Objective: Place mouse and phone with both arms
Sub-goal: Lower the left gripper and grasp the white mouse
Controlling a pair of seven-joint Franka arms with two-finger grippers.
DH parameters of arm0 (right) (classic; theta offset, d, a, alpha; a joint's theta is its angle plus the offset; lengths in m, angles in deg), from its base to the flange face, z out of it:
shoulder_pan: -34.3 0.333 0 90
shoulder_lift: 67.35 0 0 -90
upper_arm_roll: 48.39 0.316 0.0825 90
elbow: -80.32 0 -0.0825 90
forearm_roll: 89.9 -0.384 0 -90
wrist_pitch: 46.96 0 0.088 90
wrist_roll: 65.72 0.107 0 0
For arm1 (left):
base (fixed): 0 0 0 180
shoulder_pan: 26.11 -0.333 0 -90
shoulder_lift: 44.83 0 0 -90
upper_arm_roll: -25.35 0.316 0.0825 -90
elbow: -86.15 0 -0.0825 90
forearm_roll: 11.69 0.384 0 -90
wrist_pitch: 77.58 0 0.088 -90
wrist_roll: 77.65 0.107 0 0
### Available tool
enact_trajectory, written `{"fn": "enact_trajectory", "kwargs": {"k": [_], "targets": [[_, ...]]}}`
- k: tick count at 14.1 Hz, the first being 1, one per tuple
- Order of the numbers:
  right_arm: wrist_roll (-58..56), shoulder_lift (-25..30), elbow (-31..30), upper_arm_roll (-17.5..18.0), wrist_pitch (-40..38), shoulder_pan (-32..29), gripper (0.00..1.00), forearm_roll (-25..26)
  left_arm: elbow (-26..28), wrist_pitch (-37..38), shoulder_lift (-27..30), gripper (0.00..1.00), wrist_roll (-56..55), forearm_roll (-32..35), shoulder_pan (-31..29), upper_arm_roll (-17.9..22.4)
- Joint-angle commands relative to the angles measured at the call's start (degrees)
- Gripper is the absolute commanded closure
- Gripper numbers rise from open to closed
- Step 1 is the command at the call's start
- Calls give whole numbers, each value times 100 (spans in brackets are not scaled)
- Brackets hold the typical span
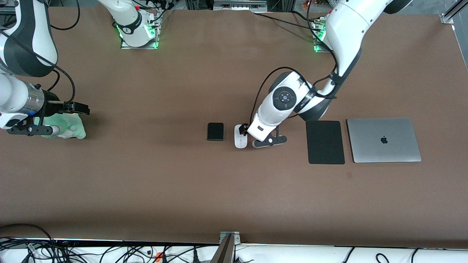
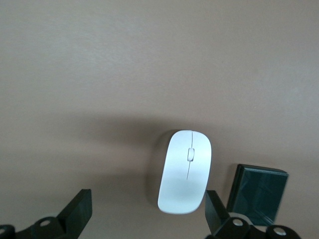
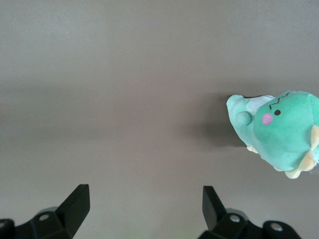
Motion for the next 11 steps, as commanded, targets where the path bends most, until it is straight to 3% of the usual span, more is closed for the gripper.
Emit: {"fn": "enact_trajectory", "kwargs": {"k": [1,6,11], "targets": [[70,67,-86,4,81,-7,0,-63,-136,-189,-252,0,-187,326,298,66],[70,67,-86,4,81,-7,0,-72,-189,-390,-543,0,-424,634,861,321],[70,67,-78,4,81,-7,0,-81,-452,-479,-763,0,-495,652,1028,471]]}}
